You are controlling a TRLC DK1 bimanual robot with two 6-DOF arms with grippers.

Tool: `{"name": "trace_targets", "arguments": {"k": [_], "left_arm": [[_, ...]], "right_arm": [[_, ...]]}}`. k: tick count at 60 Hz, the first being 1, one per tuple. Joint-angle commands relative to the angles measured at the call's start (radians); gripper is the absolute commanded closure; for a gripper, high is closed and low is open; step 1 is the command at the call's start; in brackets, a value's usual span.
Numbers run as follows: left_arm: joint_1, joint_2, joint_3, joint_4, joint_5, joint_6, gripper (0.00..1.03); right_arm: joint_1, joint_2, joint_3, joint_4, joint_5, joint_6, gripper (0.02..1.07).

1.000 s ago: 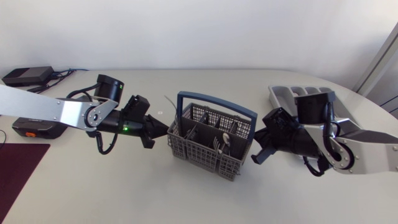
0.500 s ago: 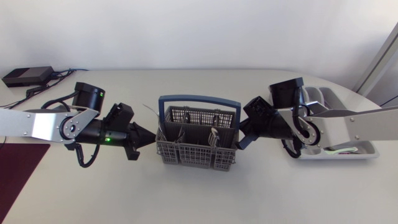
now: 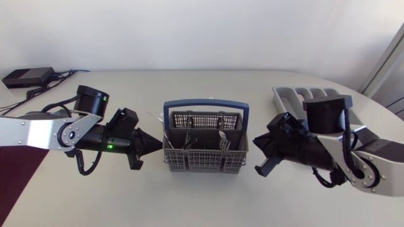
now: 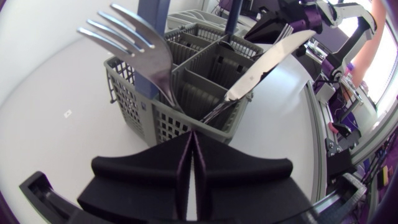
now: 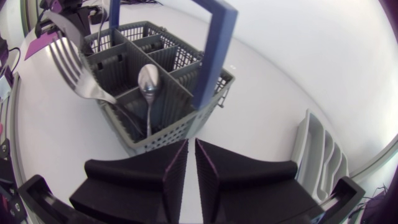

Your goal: Unload the cutlery basket into the drawer organizer.

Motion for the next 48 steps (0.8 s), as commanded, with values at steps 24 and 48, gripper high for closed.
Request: {"name": "trace_targets", "arguments": {"k": [24, 48], "left_arm": [[-0.052, 0.057, 0.062, 0.02, -0.068, 0.009, 1.0], [-0.022, -0.134, -0.043, 0.03, -0.151, 0.021, 0.78]], "right_arm": [[0.053, 0.151, 0.018, 0.1, 0.002, 0.036, 0.91], [0.041, -0.231, -0.088, -0.076, 0.045, 0.034, 0.6]]}}
